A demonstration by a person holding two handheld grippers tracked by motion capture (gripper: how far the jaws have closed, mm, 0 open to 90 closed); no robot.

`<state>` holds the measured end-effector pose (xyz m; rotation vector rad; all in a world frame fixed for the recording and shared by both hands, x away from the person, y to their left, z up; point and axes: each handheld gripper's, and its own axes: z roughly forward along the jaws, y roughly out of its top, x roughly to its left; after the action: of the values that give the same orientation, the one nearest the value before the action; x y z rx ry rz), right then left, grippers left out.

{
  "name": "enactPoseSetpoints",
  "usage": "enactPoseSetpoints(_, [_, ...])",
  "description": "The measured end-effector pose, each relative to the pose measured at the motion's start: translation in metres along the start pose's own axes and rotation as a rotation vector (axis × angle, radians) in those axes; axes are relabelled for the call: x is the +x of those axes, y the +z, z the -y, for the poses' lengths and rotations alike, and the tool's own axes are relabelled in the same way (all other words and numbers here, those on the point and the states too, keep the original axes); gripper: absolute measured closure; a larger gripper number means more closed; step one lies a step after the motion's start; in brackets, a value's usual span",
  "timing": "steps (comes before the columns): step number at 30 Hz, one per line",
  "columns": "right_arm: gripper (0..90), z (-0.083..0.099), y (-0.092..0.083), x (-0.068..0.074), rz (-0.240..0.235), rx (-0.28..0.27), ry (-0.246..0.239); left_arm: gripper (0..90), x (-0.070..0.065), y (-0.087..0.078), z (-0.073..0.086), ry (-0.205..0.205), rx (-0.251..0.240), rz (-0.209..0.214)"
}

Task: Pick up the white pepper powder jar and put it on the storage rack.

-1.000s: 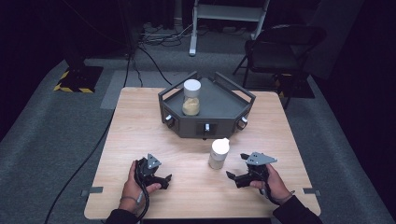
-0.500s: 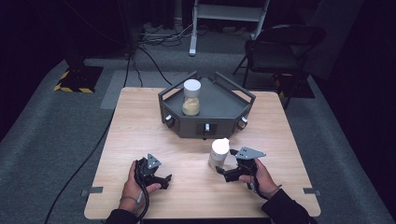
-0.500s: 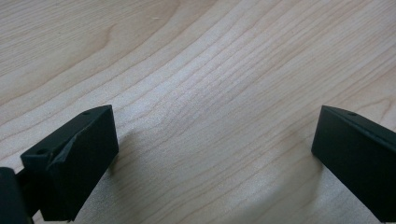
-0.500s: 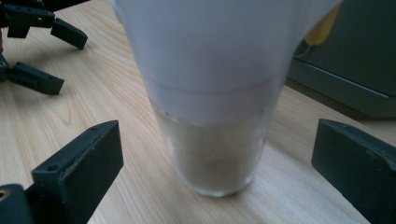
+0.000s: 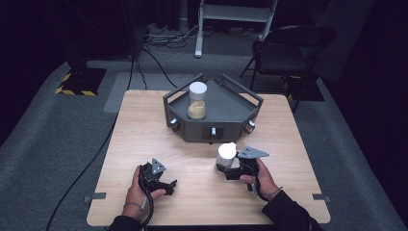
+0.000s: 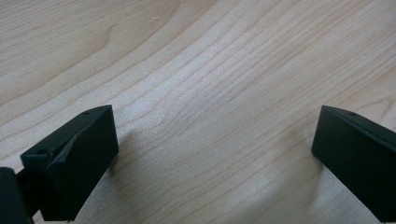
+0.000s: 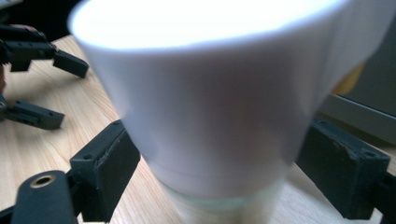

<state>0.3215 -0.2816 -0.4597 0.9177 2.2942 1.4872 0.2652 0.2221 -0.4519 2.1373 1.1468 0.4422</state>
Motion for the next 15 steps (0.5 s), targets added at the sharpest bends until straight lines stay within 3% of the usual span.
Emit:
enactPoseSetpoints(4, [26.5, 0.0007, 0.0003, 0.0057, 0.025, -0.018, -0.003, 0.0, 0.0, 0.0, 0.0001, 0.0, 0.0, 0.0])
enactPoseSetpoints(15, [28.2, 0.0053, 0.0002, 0.0095, 0.043, -0.04, -0.018, 0.0, 0.0001, 0.0, 0.0, 0.0, 0.0, 0.001])
